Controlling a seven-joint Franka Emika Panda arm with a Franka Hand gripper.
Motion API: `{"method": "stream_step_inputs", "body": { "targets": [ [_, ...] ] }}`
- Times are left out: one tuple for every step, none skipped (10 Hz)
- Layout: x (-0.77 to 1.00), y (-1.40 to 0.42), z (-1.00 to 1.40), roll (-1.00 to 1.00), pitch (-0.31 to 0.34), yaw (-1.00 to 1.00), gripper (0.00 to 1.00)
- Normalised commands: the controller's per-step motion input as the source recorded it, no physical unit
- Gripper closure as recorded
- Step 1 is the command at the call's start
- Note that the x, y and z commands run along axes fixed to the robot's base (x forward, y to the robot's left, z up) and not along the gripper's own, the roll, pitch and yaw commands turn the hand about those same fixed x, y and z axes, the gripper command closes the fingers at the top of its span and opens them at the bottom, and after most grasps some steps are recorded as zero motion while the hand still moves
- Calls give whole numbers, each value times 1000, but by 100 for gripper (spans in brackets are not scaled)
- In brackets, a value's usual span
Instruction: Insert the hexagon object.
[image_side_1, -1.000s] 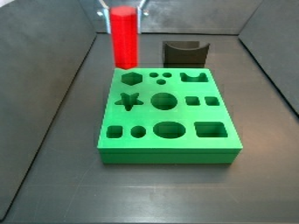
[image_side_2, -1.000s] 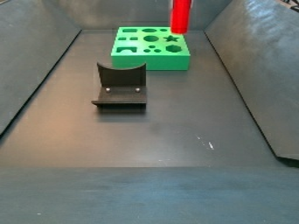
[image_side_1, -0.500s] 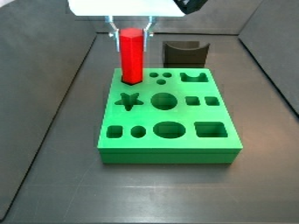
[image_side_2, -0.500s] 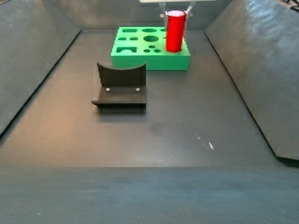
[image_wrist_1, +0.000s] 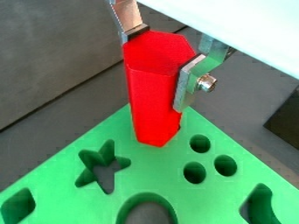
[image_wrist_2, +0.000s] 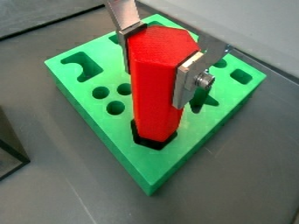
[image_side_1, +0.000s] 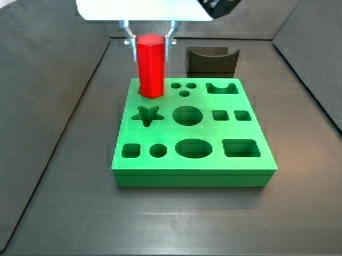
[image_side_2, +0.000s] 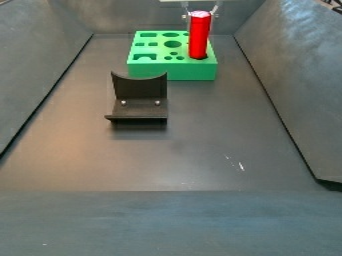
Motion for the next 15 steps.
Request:
{"method": "stream_step_inputs", "body": {
  "targets": [
    [-363,320,-251,-1,-29,0,100],
    [-263,311,-300,-1,-24,0,100],
    [11,357,-440,0,0,66,100],
    [417,257,-506,-26,26,46,100],
    [417,197,-546,-7,24,23,100],
    [309,146,-583,-14,0,0,100],
    [203,0,-891,-10,-54,0,100],
    [120,0,-1000,0,-110,-54,100],
    [91,0,-1000,0,-100,-100,100],
    [66,0,-1000,0,-81,-129,100],
    [69,-77,-1000,119,-61,-74,100],
    [54,-166,-854,187,-113,0,100],
    [49,0,-306,-40,-69,-6,100],
    [111,0,-243,0,0,-17,100],
    [0,-6,0,14,13,0,100]
  ]
}}
